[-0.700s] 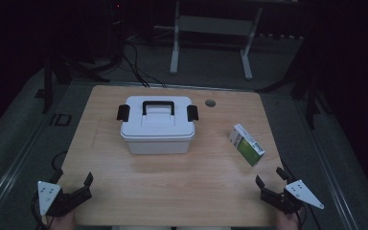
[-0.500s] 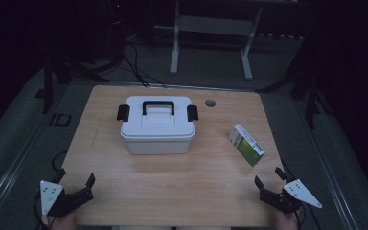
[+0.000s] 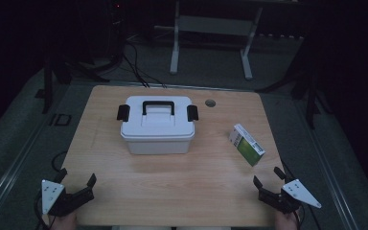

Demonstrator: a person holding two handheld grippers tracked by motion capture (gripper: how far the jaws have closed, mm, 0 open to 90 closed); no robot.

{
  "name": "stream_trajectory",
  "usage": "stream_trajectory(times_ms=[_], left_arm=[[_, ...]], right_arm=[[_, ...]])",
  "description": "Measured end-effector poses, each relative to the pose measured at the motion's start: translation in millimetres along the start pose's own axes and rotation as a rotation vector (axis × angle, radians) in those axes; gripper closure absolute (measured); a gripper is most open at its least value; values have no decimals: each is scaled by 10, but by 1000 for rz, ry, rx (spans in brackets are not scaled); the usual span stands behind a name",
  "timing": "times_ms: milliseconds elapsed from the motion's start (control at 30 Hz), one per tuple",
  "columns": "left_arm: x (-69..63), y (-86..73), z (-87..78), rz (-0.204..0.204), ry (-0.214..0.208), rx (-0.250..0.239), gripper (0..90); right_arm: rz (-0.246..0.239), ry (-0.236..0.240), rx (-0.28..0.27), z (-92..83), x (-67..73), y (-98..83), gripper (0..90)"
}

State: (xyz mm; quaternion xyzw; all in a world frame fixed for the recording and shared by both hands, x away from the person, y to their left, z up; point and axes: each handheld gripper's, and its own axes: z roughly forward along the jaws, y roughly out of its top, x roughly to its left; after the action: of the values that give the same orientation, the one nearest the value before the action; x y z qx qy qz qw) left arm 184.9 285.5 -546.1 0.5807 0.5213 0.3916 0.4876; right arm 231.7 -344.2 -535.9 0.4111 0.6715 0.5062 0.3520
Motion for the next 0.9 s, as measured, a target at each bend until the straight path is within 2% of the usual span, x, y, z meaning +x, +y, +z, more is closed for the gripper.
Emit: stream_trajectory(times_ms=[33,100,233,300,400,500,633,733,800,833,900], left_arm=[[-9,8,10,13,-6,-1,9],[-32,34,32,30,-20,-11,9],[-77,103,115,29,-61,-18,9],[-90,131,172,12,-90,-10,9],[-111,190,259,16,-116,5,9],[-125,257,354,21,-150,27,9],[-127,309,509,1,-222,55,9],[-113,343,618,-25,-265,63,9],[-98,369,698,-50,-290,93,9],[-87,385,735,-65,-293,117,9],[-69,402,789,-61,-292,112,9]], right_arm=[[23,22,-17,-4,9,30,138],[6,28,-40,-3,38,88,138],[-16,73,-87,41,132,255,138],[-29,97,-99,81,184,320,143],[-74,129,-97,179,291,439,143],[-69,183,-83,304,405,559,143],[-90,220,-107,493,541,678,135],[-70,251,-98,652,606,750,131],[-63,264,-86,771,636,781,131],[-58,273,-81,829,651,791,128],[-53,275,-69,943,682,809,123]])
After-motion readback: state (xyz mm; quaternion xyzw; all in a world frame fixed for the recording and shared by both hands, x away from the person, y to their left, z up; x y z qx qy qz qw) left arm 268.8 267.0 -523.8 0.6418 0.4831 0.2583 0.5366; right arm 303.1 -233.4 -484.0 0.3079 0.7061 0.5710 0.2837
